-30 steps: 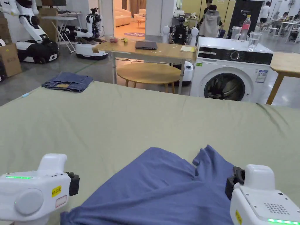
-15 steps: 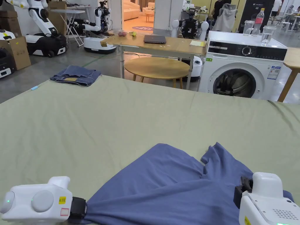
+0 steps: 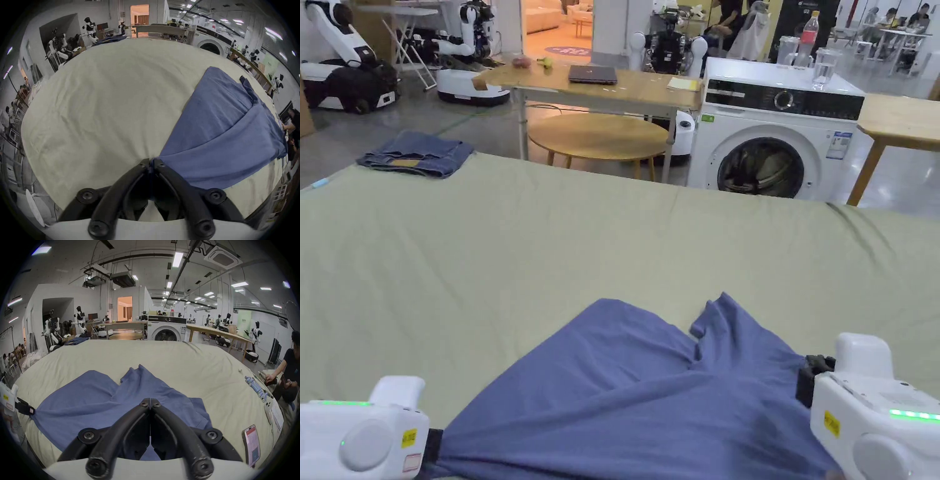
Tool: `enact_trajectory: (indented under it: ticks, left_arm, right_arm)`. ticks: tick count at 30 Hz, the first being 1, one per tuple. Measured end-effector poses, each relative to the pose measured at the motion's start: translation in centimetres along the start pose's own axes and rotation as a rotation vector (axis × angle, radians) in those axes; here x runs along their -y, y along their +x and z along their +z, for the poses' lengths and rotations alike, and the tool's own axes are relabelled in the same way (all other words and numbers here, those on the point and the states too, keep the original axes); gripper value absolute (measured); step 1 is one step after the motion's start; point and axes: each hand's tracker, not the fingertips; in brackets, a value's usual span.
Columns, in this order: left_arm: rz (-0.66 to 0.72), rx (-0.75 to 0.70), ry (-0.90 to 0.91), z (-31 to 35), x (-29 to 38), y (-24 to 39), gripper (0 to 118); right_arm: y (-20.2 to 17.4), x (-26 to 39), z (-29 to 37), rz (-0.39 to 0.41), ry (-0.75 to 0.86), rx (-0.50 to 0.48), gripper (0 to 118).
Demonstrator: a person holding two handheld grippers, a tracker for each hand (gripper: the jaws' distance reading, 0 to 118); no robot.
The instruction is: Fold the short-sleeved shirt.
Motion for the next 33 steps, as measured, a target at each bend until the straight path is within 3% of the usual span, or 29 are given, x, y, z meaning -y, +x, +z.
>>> enact_trajectory:
  ticks: [3, 4, 5, 6, 7, 8, 16, 19, 22, 26, 28, 29, 30, 33]
  left_arm:
    - [-0.001, 0.0, 0.0, 0.1, 0.0, 0.1, 0]
    - [0.001, 0.0, -0.001, 0.1, 0.0, 0.0, 0]
    - [0.002, 0.0, -0.001, 0.1, 0.0, 0.1, 0]
    - [0.004, 0.0, 0.001, 0.2, 0.0, 0.1, 0]
    - [0.008, 0.002, 0.001, 0.3, 0.0, 0.1, 0]
    - [0.011, 0.003, 0.002, 0.3, 0.0, 0.0, 0]
    - [0.043, 0.023, 0.003, 0.8, -0.1, -0.4, 0]
    - [0.045, 0.02, 0.003, 0.8, 0.0, -0.2, 0]
    - [0.049, 0.017, 0.004, 0.7, 0.0, -0.1, 0]
    - [0.049, 0.018, 0.002, 0.5, -0.1, -0.2, 0]
    - [0.05, 0.021, 0.004, 0.5, -0.2, -0.3, 0]
    - [0.05, 0.021, 0.005, 0.5, -0.3, -0.3, 0]
    - [0.052, 0.023, 0.008, 0.5, -0.4, -0.3, 0]
    - [0.06, 0.03, 0.04, 1.2, -0.8, -0.5, 0]
  right_arm:
    - [2.5, -3.0, -3.2, -0.002, -0.081, -0.001, 1]
    - [3.1, -3.7, -4.3, -0.006, -0.112, -0.002, 7]
    - [3.8, -4.5, -5.7, -0.002, -0.146, 0.005, 21]
    - [4.3, -5.2, -7.1, 0.013, -0.189, 0.006, 49]
    - [4.6, -5.7, -8.3, 0.011, -0.219, -0.013, 63]
    - [5.0, -6.0, -9.6, 0.024, -0.254, -0.01, 66]
    - [4.8, -5.6, -16.9, 0.124, -0.458, -0.065, 66]
    - [4.4, -4.7, -19.4, 0.14, -0.539, -0.061, 66]
    - [4.1, -3.7, -21.0, 0.106, -0.587, -0.065, 66]
    - [2.7, -3.2, -20.1, 0.188, -0.525, -0.062, 52]
    - [2.8, -3.3, -20.2, 0.171, -0.526, -0.077, 30]
    - [2.9, -3.5, -20.1, 0.173, -0.522, -0.082, 7]
    - [2.9, -3.6, -19.7, 0.153, -0.507, -0.073, 0]
    - [3.1, -4.3, -18.1, 0.138, -0.419, -0.065, 0]
